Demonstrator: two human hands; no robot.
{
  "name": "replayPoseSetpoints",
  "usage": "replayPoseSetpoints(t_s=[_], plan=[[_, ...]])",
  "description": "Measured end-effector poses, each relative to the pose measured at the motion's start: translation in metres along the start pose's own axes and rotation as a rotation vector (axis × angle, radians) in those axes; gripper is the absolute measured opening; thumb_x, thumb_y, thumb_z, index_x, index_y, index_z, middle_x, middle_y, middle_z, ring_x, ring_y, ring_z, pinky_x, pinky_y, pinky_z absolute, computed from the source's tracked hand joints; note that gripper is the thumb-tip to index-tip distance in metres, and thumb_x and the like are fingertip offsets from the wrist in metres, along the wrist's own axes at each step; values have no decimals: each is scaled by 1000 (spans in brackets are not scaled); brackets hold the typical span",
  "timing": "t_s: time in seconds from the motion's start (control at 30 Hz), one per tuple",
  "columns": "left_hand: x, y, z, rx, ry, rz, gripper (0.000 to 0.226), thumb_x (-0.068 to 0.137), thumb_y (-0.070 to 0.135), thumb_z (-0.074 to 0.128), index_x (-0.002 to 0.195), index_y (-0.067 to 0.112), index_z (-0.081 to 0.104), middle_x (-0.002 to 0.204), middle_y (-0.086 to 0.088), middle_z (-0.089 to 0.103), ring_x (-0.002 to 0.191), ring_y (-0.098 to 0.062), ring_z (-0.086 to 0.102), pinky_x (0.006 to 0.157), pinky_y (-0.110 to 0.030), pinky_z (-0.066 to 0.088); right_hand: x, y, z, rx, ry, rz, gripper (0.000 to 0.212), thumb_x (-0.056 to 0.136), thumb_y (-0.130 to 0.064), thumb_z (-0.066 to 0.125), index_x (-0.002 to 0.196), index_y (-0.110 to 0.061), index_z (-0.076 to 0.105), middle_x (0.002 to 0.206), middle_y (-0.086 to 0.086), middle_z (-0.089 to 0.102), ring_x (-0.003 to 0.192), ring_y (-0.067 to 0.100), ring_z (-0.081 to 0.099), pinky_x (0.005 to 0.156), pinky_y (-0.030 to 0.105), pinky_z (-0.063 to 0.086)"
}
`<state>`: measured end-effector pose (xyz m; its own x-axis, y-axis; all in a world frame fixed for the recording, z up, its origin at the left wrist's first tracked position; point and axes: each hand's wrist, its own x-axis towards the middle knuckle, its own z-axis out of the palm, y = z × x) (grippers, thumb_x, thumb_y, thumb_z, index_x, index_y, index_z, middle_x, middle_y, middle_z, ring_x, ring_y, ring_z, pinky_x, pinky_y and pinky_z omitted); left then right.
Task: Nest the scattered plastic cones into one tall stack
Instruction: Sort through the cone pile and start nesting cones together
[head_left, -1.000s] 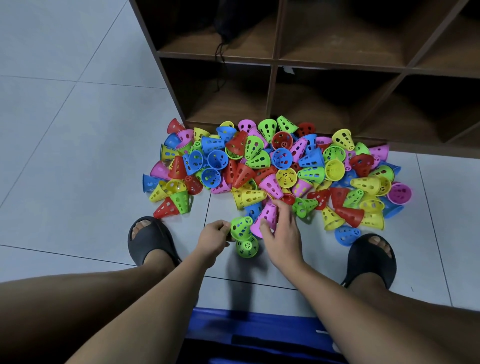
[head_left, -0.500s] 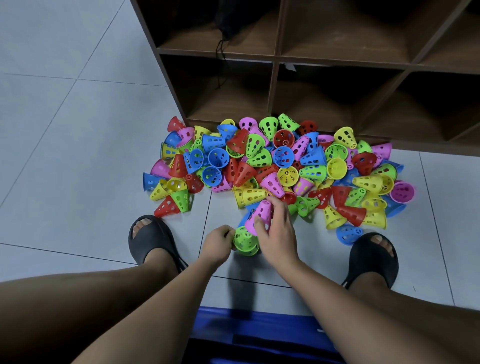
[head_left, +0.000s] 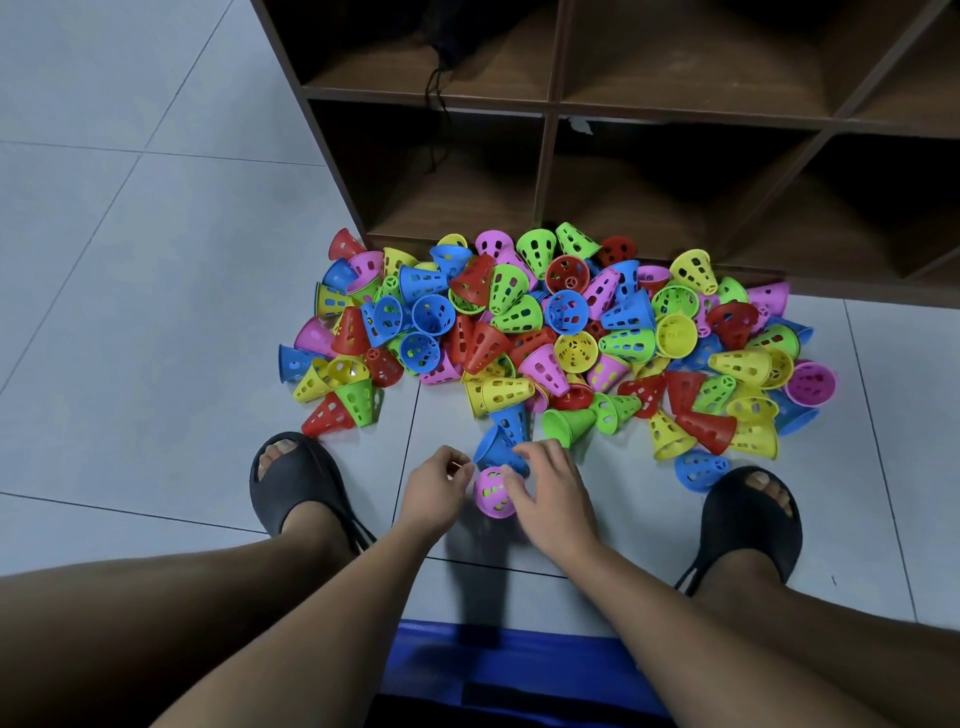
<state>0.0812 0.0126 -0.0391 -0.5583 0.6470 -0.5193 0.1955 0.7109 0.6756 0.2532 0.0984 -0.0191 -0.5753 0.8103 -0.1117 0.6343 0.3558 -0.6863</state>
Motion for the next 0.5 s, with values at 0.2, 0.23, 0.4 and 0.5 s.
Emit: replayPoseSetpoints(t_s=[0.2, 0.23, 0.4, 0.5], plan=[[20, 21, 3, -9, -19, 60, 17, 106, 35, 62, 109, 23, 73, 107, 6, 71, 99, -12, 67, 85, -30, 52, 28, 27, -10, 46, 163, 125, 18, 102, -30, 58, 118, -23, 64, 116, -1, 54, 107, 24, 58, 89, 42, 52], [24, 21, 5, -16, -44, 57, 19, 106, 37, 61, 110, 24, 74, 110, 4, 70, 101, -14, 67, 89, -32, 53, 33, 32, -12, 46, 178, 192, 17, 101, -27, 61, 118, -23, 63, 117, 0, 54, 104, 26, 59, 85, 41, 53], [33, 17, 13, -37, -157, 18, 27, 105, 48, 60, 116, 30, 77, 123, 5, 73, 114, -16, 68, 104, -38, 54, 61, 53, -20, 85, 178, 552, 28, 101, -39, 63, 119, -18, 58, 125, 10, 58, 104, 37, 63, 78, 39, 50], [33, 13, 13, -24, -201, -26, 31, 104, 49, 61, 118, 27, 79, 119, 9, 76, 112, -13, 70, 106, -38, 54, 76, 64, -18, 100, 51, 692, 47, 101, -57, 57, 118, -13, 58, 119, 13, 65, 103, 38, 64, 78, 40, 50]])
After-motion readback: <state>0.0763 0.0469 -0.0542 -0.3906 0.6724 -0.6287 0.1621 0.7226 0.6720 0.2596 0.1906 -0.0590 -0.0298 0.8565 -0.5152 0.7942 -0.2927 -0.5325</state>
